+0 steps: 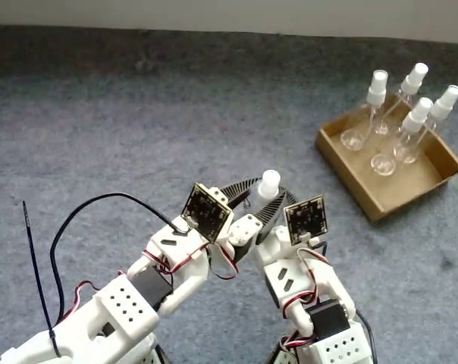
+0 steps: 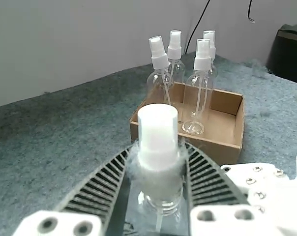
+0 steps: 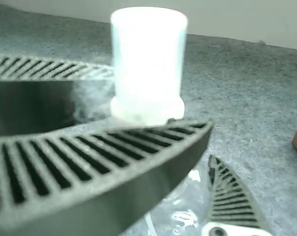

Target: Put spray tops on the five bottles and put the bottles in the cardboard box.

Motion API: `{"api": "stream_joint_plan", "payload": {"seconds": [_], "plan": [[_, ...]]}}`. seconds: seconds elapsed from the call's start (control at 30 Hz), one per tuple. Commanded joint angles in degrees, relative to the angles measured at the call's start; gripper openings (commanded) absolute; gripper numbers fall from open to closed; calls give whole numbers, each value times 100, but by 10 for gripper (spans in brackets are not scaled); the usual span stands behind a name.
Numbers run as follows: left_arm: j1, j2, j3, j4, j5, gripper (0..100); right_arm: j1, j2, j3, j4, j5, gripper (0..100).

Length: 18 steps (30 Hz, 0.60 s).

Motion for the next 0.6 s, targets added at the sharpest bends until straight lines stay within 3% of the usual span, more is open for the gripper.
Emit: {"api": "stream_joint_plan", "payload": {"seconds": [0.0,0.13,0.3,0.57], "plan": [[-84,-22,-40,237,-53,15,110,-110,382,4,44,180],[-84,13,-66,431,-53,32,110,-110,382,4,44,180],[-84,13,-75,615,-53,163,110,-110,382,4,70,180],[-92,-40,-110,888,-53,162,110,-110,382,4,79,180]]}}
